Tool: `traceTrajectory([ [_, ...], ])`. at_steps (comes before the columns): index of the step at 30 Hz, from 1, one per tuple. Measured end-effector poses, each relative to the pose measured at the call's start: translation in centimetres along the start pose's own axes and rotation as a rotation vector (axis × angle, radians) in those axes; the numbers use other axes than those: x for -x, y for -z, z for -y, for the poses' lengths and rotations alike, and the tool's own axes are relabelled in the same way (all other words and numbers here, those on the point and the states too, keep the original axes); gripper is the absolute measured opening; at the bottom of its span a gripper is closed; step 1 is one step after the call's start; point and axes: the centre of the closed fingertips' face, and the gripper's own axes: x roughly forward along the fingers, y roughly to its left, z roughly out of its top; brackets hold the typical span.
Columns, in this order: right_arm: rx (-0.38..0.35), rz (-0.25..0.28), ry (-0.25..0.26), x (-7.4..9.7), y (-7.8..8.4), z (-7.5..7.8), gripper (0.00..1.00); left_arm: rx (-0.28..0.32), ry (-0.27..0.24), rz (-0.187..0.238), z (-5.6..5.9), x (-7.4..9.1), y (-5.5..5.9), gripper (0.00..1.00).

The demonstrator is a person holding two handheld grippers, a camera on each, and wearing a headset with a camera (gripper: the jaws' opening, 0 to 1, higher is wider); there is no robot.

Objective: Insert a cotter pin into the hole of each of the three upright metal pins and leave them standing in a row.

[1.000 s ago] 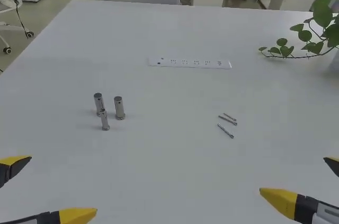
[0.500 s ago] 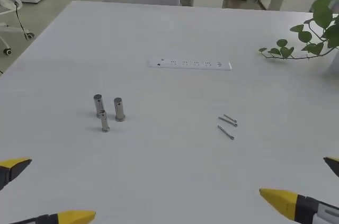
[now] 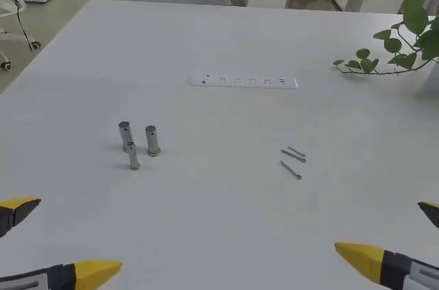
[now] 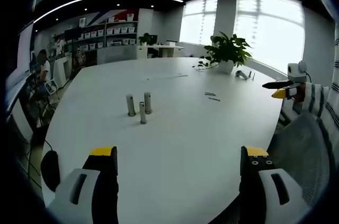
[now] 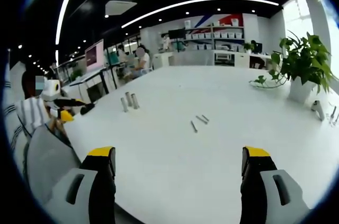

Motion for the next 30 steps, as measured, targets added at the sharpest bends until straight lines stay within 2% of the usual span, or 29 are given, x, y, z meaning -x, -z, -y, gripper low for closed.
traceTrajectory([
  [12,0.0,-0.009,0.004,0.0,0.1,0.1,1.0,-0.036,0.008,-0.014,-1.5,-1.8,-0.7,0.95],
  [18,-0.004,-0.007,0.009,0.0,0.0,0.2,1.0,-0.056,0.028,-0.022,-2.0,-3.0,-1.1,0.95],
  [30,-0.007,-0.014,0.024,0.1,0.1,0.3,1.0,-0.074,0.048,-0.016,-3.6,-5.5,-2.3,0.92],
])
